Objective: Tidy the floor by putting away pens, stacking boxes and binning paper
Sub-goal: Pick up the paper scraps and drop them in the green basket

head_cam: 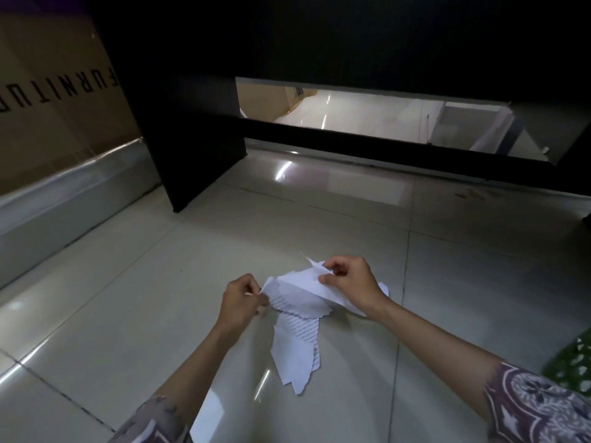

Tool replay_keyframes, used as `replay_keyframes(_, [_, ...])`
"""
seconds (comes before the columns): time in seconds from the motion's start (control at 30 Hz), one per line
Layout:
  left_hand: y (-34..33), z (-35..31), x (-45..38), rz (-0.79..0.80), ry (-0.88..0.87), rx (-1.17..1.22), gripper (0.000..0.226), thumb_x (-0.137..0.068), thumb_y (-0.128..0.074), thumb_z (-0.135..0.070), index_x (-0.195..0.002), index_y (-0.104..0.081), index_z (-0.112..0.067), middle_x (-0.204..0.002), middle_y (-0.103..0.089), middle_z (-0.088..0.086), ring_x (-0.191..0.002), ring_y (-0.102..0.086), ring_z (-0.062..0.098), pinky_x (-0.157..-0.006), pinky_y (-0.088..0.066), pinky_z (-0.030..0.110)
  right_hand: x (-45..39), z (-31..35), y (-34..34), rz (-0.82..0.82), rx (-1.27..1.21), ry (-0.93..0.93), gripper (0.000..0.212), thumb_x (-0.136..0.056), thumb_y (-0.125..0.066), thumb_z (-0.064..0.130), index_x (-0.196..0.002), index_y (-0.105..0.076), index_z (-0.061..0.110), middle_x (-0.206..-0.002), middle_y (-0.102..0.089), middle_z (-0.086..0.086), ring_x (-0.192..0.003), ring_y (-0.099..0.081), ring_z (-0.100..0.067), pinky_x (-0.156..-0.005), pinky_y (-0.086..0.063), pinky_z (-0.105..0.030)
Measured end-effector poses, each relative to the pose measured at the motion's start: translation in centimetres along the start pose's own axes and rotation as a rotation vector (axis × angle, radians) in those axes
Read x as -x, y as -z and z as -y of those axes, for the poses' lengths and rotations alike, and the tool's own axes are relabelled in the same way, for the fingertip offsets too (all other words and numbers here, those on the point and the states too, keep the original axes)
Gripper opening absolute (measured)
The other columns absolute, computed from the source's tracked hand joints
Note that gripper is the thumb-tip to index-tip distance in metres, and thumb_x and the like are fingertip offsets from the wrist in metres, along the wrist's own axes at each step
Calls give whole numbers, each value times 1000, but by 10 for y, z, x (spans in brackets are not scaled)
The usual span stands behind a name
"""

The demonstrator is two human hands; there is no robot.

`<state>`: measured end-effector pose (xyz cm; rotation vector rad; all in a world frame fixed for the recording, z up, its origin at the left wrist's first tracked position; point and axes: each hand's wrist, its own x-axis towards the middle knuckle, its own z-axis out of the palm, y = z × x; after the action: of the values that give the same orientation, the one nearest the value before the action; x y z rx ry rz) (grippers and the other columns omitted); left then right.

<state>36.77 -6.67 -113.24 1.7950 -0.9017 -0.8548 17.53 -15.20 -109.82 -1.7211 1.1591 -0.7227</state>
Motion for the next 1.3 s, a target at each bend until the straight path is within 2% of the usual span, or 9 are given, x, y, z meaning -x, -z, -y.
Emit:
replay_keyframes(0.27, [-15, -104, 35, 67, -138, 129, 35, -70, -76, 2, -54, -48, -12, -54, -48, 2, -34, -42, -2, -37, -33, 8, 35, 84, 82, -132, 179, 36, 13, -74, -67, -4, -72, -70, 9, -69, -62, -11, -55, -48, -11, -56, -35, -24])
replay_keyframes(0.47, [-60, -181, 80, 279, -242, 208, 29, -73, -75, -4, -56, -53, -12, -52, -51, 0, -35, -44, -1, -38, -33, 11, 98, 130, 178, -198, 229, -8, 27, -73, -54, -12, -73, -73, 7, -73, -69, 0, -65, -54, -14, -65, -43, -29])
replay_keyframes(0.73, [-161, -255, 147, 484, -325, 234, 25, -76, -67, 6, -59, -58, -10, -54, -55, 5, -39, -49, 7, -39, -35, 13, 185, 122, 302, -601, 210, -103, 22, -75, -56, -11, -65, -72, -1, -53, -65, 13, -64, -53, -22, -61, -42, -33])
replay_keyframes(0.9, [-215, -288, 190, 594, -428, 258, 26, -77, -69, 3, -58, -58, -12, -54, -56, 4, -31, -47, -1, -38, -36, 13, 225, 91, 347, -851, 145, -224, 12, -71, -50, -14, -66, -58, -23, -70, -58, -25, -65, -40, -23, -54, -30, -26])
replay_keyframes(1.0, [-242, -298, 213, 632, -551, 159, 10, -77, -71, -6, -70, -64, -9, -62, -61, 4, -44, -53, 2, -50, -42, 21, 243, 77, 362, -891, 154, -309, 13, -73, -50, -15, -69, -53, -26, -69, -47, -41, -65, -37, -23, -55, -31, -28])
replay_keyframes(1.1, [-258, -299, 228, 671, -681, 36, 17, -80, -70, -16, -93, -67, -7, -91, -68, 6, -82, -61, 13, -70, -44, 23, 255, 65, 372, -832, 167, -384, 18, -78, -57, -10, -62, -63, -5, -66, -53, -15, -61, -44, -22, -59, -36, -32])
replay_keyframes(1.17, [-262, -296, 231, 678, -741, -2, 24, -83, -68, -20, -105, -67, -10, -106, -67, 3, -94, -57, 11, -78, -41, 21, 258, 62, 372, -755, 180, -432, 10, -81, -63, -1, -86, -69, 4, -92, -61, -12, -88, -55, -25, -77, -41, -34])
replay_keyframes(1.23, [-260, -293, 227, 656, -779, -14, 25, -85, -66, -21, -109, -66, -14, -113, -65, -1, -100, -54, 7, -84, -39, 19, 259, 61, 372, -696, 196, -457, 35, -83, -65, 4, -117, -60, 10, -121, -55, -11, -114, -50, -27, -92, -39, -36])
replay_keyframes(1.3, [-253, -289, 217, 616, -783, -3, 25, -85, -66, -19, -109, -65, -15, -113, -64, -2, -103, -54, 6, -88, -39, 19, 256, 63, 370, -704, 201, -437, 41, -84, -65, 5, -123, -56, 12, -132, -50, -13, -123, -45, -28, -101, -36, -39])
